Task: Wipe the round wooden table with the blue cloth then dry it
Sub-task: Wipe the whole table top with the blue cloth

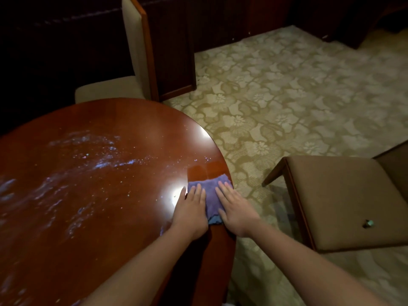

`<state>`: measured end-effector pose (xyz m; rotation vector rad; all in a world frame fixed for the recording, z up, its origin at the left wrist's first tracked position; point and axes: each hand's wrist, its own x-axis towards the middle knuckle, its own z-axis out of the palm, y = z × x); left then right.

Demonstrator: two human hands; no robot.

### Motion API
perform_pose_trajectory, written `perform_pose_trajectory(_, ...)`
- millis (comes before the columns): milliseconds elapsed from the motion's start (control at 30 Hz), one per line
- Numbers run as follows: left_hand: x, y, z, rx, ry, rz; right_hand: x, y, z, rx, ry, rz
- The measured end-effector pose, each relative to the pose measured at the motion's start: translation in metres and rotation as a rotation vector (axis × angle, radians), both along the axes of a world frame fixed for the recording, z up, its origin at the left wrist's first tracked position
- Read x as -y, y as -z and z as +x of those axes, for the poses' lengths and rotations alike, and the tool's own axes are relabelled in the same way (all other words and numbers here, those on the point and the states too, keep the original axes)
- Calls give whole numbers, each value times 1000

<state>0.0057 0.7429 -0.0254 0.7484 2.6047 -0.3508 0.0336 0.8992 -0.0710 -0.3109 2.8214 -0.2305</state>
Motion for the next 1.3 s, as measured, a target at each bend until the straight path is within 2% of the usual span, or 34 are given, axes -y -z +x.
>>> perform_pose_trajectory(67, -2, 2, -18, -31, -18, 28, -1, -1, -19, -35, 4, -45)
perform_pose_trajectory(200, -6, 2, -43, -22, -36, -30, 5, -13, -41, 33, 31, 96)
perform_pose_trajectory(300, -4, -8, -10, -13, -46, -7, 13, -12, -13, 12, -11, 105)
perform_pose_trajectory(433, 6, -15, 29, 8, 4, 6, 14, -14, 21, 77, -38, 135)
perform_pose_trajectory(467, 7, -13, 27, 14, 4, 5, 16, -22, 20, 125, -20, 122)
perform_pose_trajectory(500, 7, -12, 21, 26, -4, 4, 14, -22, 15, 77, -28, 109)
perform_pose_trajectory(667, -1, -1, -22, 54, -42, -30, 16, -20, -14, 78, 60, 158)
perform_pose_trajectory(800, 2, -9, 17, 85, 14, -73, 20, -22, 30, 100, 27, 141)
perform_pose_trajectory(933, 12, -12, 47, 90, 42, -22, 18, -22, 57, 128, 12, 117)
perform_pose_trajectory(1300, -10, -4, -1, 105, -89, 16, 13, -26, 1, 108, -48, 192)
